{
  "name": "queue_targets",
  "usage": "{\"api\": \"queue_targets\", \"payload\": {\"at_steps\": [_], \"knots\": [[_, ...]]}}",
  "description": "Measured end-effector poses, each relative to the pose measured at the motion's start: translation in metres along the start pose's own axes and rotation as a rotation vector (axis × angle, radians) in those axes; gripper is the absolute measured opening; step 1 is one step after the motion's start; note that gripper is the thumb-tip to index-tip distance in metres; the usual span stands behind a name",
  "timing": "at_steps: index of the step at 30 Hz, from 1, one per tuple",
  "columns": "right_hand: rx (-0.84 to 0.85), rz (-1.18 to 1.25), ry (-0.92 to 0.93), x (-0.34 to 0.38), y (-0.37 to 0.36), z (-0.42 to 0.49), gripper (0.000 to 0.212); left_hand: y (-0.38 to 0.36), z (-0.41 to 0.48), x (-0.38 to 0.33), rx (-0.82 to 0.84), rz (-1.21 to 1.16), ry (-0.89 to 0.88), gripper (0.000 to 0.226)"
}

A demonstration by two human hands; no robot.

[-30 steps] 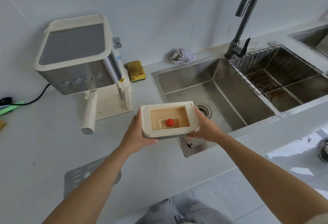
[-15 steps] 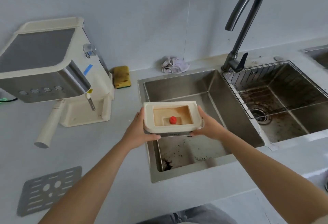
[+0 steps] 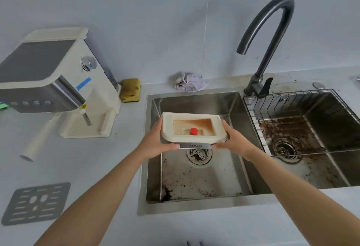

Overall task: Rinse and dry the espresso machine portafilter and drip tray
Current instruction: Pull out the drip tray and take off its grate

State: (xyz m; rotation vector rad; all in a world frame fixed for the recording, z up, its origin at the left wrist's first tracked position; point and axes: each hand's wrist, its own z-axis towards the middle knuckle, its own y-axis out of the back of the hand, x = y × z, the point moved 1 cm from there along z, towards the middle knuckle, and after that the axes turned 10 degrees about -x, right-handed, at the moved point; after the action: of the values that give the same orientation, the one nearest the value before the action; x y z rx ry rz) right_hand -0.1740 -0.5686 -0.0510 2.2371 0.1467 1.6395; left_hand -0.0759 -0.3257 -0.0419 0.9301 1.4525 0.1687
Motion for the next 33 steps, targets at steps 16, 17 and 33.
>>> {"api": "queue_targets", "payload": {"at_steps": [16,17,33], "knots": [[0.002,0.24,-0.24,-0.022,0.004,0.022,0.038,-0.001,0.045,-0.03,0.004,0.034,0.07,0.078],[0.004,0.24,-0.255,-0.023,0.004,0.023,0.035,-0.001,0.049,-0.03,0.015,0.038,0.084,0.075],[-0.017,0.289,-0.528,-0.038,-0.013,0.029,0.054,-0.009,0.089,-0.046,-0.017,0.282,0.264,0.092]]}}
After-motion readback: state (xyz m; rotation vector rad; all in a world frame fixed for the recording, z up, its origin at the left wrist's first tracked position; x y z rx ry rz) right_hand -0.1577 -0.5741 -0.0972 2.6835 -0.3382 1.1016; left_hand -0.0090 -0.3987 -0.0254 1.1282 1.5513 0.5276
